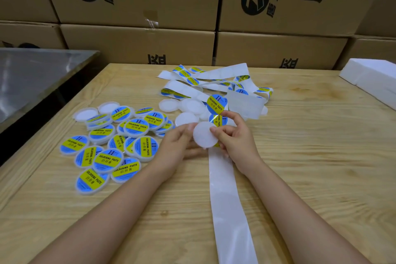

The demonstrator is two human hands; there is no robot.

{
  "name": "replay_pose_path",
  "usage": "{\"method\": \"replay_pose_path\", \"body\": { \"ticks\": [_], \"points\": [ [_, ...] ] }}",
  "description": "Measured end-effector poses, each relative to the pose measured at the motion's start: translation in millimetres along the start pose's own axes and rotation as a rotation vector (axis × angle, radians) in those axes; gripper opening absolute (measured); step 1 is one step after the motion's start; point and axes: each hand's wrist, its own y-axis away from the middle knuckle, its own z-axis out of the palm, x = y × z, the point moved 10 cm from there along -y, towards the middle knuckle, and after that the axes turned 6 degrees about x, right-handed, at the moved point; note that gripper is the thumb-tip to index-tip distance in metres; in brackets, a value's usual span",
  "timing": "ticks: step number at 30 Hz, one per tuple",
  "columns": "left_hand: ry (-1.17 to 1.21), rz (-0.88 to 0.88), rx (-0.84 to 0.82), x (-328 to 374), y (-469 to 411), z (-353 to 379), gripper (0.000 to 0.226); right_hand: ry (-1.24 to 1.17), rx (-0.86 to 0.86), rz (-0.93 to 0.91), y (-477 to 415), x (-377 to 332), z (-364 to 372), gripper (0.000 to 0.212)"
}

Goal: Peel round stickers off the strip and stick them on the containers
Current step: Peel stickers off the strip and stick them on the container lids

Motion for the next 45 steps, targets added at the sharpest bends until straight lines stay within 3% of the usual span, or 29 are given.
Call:
{"method": "replay_pose_path", "body": {
  "ticks": [4,8,13,19,26,45],
  "points": [
    [0.032,-0.07,-0.027,-2,-3,-2,0.02,0.018,0.008,-0.006,1,-1,1,0.033],
    [0.115,-0.119,0.027,-7,-8,-9,0.018,-0.066,0.071,-0.007,-1,-6,-5,0.008],
    [0.159,-0.13,0.025,-7,-9,-9,0.021,-0.048,0.058,0.073,1,1,-4,0.02],
    [0.141,-0.122,0.013,-7,-9,-8,0.021,-0.19,0.069,0.084,-1,-2,-9,0.018],
    [0.136,-0.143,-0.047,-9,-9,-6,0.02,0.033,0.028,0.079,2,1,-4,0.021],
    [0.14,-0.111,-0.068,-6,-8,-2,0.016,0.067,0.047,0.087,0,9,-4,0.023]
  ]
}}
